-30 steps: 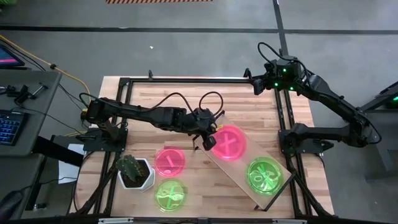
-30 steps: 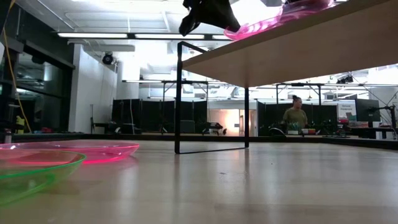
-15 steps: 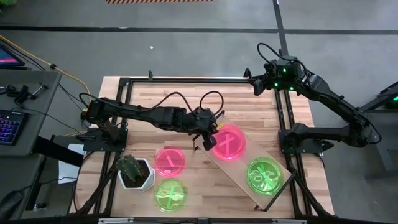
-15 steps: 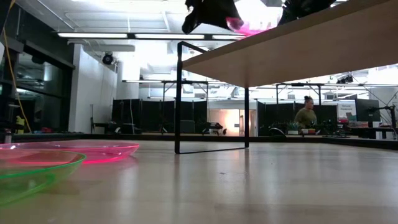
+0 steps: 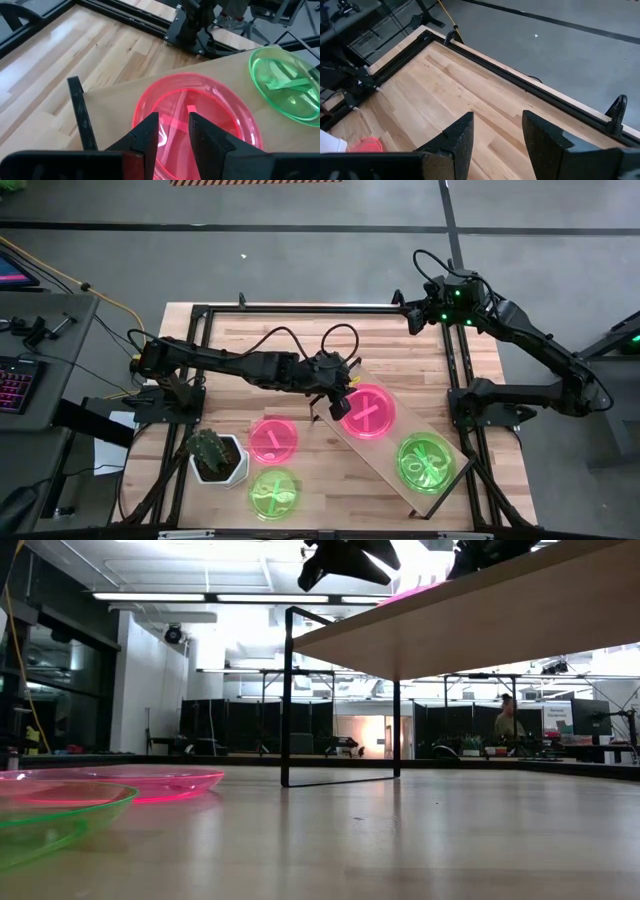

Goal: Place and stack plates onto a shelf
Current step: Stack the pink plate on top of the pink plate on the shelf

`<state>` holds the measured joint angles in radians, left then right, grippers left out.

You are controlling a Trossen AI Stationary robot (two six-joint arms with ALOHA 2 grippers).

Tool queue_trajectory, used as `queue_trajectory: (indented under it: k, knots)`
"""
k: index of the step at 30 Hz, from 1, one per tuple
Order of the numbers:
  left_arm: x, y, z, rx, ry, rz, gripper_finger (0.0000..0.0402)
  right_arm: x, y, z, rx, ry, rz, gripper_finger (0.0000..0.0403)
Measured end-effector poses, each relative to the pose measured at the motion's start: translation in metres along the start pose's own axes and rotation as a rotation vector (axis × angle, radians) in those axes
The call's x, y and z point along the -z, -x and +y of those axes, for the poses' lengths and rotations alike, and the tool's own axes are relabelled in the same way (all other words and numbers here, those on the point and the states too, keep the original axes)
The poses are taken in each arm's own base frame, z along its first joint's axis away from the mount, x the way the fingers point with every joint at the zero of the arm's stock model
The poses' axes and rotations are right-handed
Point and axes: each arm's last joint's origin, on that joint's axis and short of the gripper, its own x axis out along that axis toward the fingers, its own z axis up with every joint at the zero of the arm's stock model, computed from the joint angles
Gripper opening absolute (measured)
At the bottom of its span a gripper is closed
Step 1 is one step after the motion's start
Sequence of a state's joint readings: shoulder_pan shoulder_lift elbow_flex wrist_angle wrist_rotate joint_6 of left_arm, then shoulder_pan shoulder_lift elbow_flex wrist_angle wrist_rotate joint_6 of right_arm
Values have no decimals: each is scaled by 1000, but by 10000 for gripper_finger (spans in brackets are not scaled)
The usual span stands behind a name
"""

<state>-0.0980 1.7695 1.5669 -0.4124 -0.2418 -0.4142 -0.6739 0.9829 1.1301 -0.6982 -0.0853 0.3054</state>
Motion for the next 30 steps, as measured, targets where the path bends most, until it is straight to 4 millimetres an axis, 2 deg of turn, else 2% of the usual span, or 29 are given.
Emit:
queue_trajectory:
  k: [3, 6, 13, 16, 18, 22, 27, 30]
  knots:
    - [-2, -1, 3, -6, -4, -11, 105, -1, 0, 0, -4, 1, -6, 151]
    - [-11, 8, 9, -6, -9, -44, 108, 0, 0, 1, -31, 6, 3, 151]
    - [-36, 52, 27, 14, -78, -128, 108, 2, 1, 4, -143, 28, 47, 151]
    - [-39, 73, 30, 28, -107, -187, 108, 5, 3, 5, -184, 48, 83, 151]
    - [-32, 80, 35, 34, -110, -225, 108, 8, 5, 7, -206, 60, 104, 151]
    - [-4, 89, 47, 72, -63, -338, 108, 14, 10, 15, -242, 93, 139, 151]
    - [33, 102, 67, 130, 15, -507, 108, 23, 20, 33, -340, 178, 149, 151]
    - [48, 107, 75, 153, 35, -583, 108, 28, 25, 45, -403, 222, 138, 151]
